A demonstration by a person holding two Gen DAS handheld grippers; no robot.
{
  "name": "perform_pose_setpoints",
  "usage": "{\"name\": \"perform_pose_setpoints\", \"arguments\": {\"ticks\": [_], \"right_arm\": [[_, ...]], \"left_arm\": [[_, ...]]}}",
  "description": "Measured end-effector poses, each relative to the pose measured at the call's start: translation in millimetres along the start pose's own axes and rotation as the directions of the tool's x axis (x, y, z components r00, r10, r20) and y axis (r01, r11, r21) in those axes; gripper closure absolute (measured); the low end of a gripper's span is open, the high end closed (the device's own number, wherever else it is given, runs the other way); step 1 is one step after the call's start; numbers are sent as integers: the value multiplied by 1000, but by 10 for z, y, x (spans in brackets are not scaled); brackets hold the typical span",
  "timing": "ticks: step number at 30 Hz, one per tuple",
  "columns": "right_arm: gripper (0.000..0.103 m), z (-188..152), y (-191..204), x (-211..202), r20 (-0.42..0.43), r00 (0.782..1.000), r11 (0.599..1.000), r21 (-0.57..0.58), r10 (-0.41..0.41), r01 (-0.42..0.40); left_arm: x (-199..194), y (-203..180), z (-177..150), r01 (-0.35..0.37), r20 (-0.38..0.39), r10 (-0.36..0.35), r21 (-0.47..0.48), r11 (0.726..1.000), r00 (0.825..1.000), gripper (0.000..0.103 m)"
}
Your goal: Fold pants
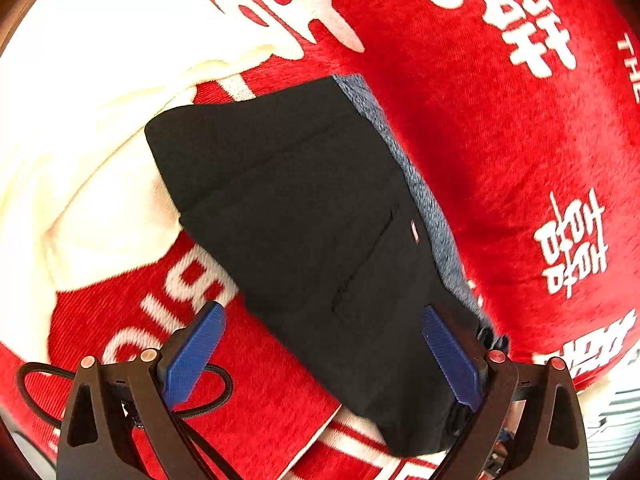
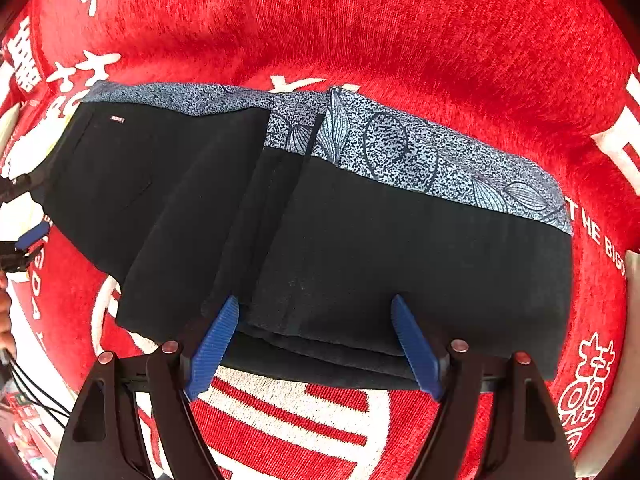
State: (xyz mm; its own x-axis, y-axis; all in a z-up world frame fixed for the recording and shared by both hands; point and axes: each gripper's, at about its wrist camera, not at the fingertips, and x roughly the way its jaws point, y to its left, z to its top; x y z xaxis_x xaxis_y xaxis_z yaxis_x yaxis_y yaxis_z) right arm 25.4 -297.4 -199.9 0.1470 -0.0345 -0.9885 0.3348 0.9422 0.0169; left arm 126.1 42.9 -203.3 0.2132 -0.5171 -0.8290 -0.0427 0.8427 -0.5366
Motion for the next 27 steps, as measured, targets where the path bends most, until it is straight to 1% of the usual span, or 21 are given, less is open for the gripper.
{"name": "perform_pose_setpoints", "arguments": {"ticks": [4,6,9,11,13,14,16,20,21,23,24,25,26,27], "right_arm": [[21,26,-3,11,-3,1000,1000,-2,-9,9],[21,31,4,17,-2,1000,1000,-4,-12,12],[21,20,-5,13,-1,1000,1000,-7,-14,14],[21,22,-6,15,-1,1000,1000,-8,-14,14],[21,21,-7,13,-1,1000,1000,-6,-14,14],[21,24,-7,15,-2,1000,1000,-4,-14,14],[21,26,-3,20,-3,1000,1000,-6,-15,15],[21,28,-3,29,-12,1000,1000,-5,-14,14],[21,27,-6,32,-12,1000,1000,-6,-12,12],[21,19,-9,33,-10,1000,1000,-8,-9,9],[21,17,-9,33,-10,1000,1000,-8,-8,8],[21,19,-10,30,-13,1000,1000,-10,-6,6],[21,27,-13,24,-17,1000,1000,-12,-5,5],[21,36,-12,11,-21,1000,1000,-12,-6,6]], "left_arm": [[36,21,83,37,20,-37,6,999,999,4],[22,16,96,67,27,-67,7,998,997,4],[40,21,135,114,42,-113,-16,993,993,4],[-6,-4,160,177,63,-175,-30,984,983,4],[-56,-31,192,244,89,-241,-23,969,966,4],[-50,-40,202,250,93,-247,-14,968,964,4],[46,-68,230,211,80,-209,-5,978,975,4],[186,4,274,165,68,-161,-51,985,985,4],[192,-16,273,152,69,-148,-50,987,987,4],[239,-147,276,65,55,-64,-25,998,996,4],[272,-199,256,30,50,-30,-11,999,998,10],[286,-277,249,-42,49,42,12,999,998,17],[265,-277,249,-104,50,102,31,994,994,34],[267,-324,235,-189,53,186,61,980,981,53]]}}
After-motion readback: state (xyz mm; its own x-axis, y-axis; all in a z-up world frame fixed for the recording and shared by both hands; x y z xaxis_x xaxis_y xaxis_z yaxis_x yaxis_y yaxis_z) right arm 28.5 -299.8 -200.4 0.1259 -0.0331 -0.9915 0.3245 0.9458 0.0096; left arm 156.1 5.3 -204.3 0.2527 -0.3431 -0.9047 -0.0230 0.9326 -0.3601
